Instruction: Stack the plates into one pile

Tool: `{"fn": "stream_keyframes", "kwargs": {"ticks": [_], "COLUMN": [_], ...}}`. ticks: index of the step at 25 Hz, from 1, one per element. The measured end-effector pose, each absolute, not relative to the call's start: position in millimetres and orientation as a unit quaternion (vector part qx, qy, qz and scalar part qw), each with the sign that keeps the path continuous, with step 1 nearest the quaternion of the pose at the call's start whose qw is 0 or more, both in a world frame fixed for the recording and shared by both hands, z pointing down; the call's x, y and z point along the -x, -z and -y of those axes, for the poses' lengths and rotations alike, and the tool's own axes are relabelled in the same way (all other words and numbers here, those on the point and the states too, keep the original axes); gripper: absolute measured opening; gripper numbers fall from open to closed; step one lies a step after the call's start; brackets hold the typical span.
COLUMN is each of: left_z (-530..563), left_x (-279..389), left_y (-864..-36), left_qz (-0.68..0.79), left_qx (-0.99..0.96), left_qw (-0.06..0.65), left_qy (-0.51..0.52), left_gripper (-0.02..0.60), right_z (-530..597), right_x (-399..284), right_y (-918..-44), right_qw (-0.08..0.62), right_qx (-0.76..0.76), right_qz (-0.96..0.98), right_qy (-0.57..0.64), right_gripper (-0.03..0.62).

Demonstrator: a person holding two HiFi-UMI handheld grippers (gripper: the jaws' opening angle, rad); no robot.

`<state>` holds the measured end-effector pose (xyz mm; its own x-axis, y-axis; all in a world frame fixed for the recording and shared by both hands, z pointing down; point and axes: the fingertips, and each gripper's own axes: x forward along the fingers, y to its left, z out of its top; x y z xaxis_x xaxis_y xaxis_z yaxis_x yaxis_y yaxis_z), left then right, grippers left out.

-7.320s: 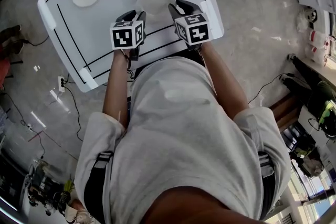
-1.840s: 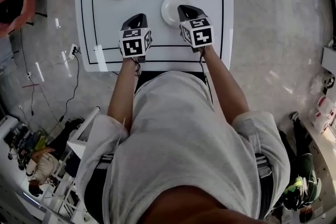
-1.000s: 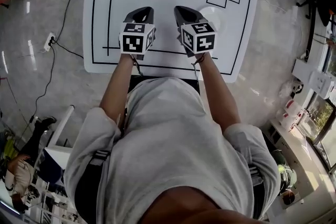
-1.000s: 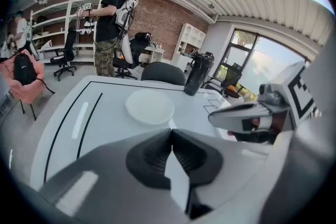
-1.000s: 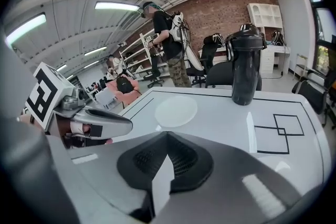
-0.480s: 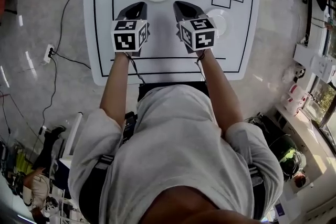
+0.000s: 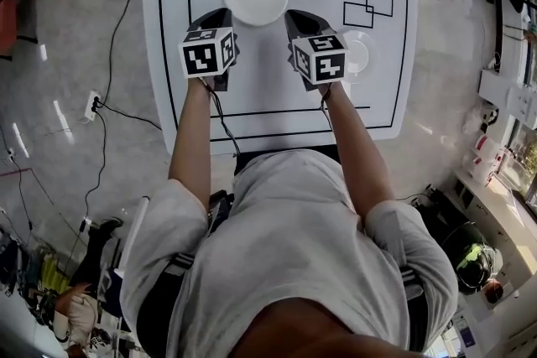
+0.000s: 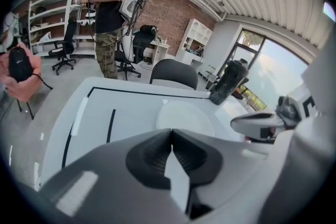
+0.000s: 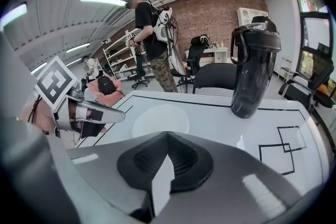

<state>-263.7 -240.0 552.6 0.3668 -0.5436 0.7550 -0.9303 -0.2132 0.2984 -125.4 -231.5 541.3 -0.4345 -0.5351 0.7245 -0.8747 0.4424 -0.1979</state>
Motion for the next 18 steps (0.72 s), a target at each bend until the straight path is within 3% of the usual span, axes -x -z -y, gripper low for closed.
{"fn": "stream_keyframes", "kwargs": {"ticks": [12, 14, 18], "left_z": [269.2, 271.5, 275.2], "left_x": [276.0, 279.6, 278.8], "left_y": [-567.0, -571.1, -579.6], "left_qz": [0.528, 0.532, 0.525], "left_qx": [-0.713, -0.708, -0.705], "left_qw": [0.362, 0.36, 0.367], "left_qy": [-0.285, -0.293, -0.305], "left_gripper": [0.003, 0.033, 0.083], "right_z": [263.6, 266.7, 270.5], "right_x": [122.8, 126.2, 124.2], "right_y": [-558.6, -565.2, -576.8], "right_qw": [0.294, 0.293, 0.301], "right_qx": [-0.467, -0.464, -0.463], "right_qz": [0.78, 0.778, 0.77], "right_qy": [-0.295, -0.306, -0.319], "right_gripper": [0.003, 0.068, 0.106]}}
